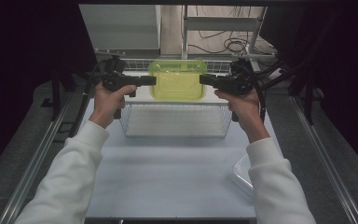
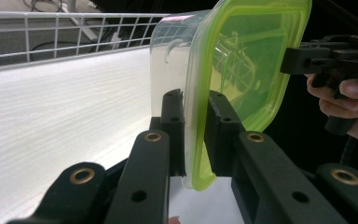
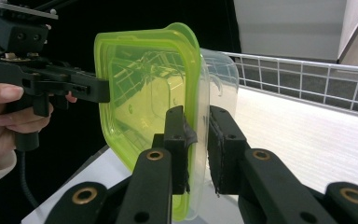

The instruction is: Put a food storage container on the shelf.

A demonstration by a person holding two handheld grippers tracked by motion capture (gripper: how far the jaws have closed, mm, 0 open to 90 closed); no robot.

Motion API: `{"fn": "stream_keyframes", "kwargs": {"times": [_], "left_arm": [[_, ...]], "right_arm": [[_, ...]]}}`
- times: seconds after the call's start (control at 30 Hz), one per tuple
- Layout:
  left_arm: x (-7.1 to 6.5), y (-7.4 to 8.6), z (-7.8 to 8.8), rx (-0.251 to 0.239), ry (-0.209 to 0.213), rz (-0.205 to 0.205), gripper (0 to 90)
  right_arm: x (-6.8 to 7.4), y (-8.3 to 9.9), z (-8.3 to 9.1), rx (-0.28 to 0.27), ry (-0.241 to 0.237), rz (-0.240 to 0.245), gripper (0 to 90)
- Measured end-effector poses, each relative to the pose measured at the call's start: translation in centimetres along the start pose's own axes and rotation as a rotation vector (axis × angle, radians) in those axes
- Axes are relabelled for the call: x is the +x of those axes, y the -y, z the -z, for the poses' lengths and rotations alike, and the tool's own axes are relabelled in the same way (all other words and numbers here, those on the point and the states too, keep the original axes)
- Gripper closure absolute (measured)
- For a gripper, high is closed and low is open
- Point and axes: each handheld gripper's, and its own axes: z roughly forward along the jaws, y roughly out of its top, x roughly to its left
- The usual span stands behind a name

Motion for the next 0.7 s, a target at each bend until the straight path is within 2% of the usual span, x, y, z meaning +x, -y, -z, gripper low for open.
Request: {"fn": "stream_keyframes", "kwargs": {"times": [0.23, 0.4, 0.7], "left_arm": [[1.2, -0.4, -0.9, 0.022, -0.008, 0.024, 79.1], [2.5, -0.5, -1.7, 0.053, -0.018, 0.042, 79.1], [3.1, -0.3, -2.0, 0.085, -0.023, 0.053, 79.1]], "right_arm": [[-1.2, 0.0, -1.3, 0.017, 0.014, -0.023, 78.4], [-2.3, 0.3, -2.6, 0.042, 0.016, -0.059, 78.5], [-2.9, 0.7, -3.5, 0.066, 0.011, -0.091, 78.5]]}}
